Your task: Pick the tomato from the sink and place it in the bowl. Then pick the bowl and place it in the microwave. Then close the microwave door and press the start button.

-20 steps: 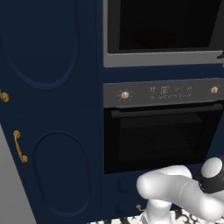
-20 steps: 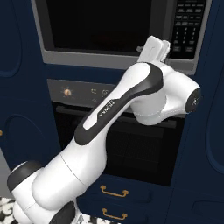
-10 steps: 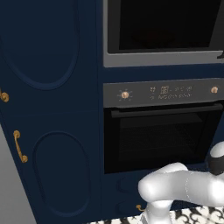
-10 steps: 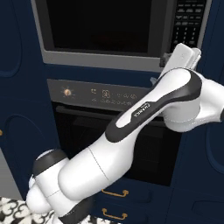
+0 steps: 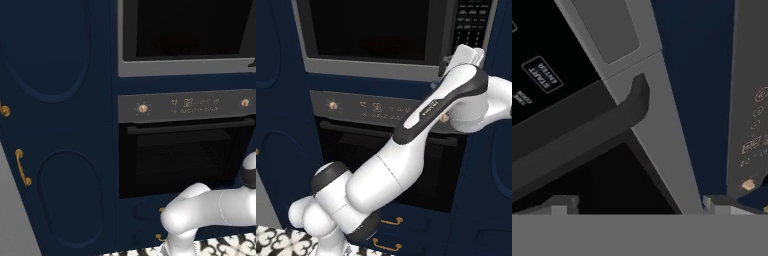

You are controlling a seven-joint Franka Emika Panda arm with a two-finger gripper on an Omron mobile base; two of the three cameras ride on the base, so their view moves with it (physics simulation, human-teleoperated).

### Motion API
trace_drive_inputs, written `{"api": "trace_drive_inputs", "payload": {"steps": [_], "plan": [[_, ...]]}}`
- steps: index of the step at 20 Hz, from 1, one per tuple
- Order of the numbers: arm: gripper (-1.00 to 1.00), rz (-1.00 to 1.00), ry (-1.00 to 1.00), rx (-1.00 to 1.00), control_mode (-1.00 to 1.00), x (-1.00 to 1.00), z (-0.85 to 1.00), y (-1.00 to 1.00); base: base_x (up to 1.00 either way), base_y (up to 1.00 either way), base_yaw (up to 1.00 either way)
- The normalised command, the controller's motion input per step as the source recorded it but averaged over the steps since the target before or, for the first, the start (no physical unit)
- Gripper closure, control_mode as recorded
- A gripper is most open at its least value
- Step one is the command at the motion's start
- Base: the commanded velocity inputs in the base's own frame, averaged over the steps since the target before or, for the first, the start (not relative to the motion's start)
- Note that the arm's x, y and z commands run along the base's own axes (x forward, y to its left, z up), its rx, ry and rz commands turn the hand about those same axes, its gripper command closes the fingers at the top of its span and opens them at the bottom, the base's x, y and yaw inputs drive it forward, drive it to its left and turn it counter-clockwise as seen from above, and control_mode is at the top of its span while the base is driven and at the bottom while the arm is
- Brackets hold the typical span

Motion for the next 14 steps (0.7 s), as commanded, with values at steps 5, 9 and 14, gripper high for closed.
{"api": "trace_drive_inputs", "payload": {"steps": [5,9,14], "plan": [[-1.00,0.00,0.08,0.00,-1.00,0.37,0.00,-0.09,0.00,0.00,0.00],[-1.00,0.00,0.05,0.00,-1.00,0.20,0.00,-0.32,0.00,0.00,0.00],[-1.00,0.00,0.01,0.00,-1.00,0.06,0.00,-0.31,0.00,0.00,0.00]]}}
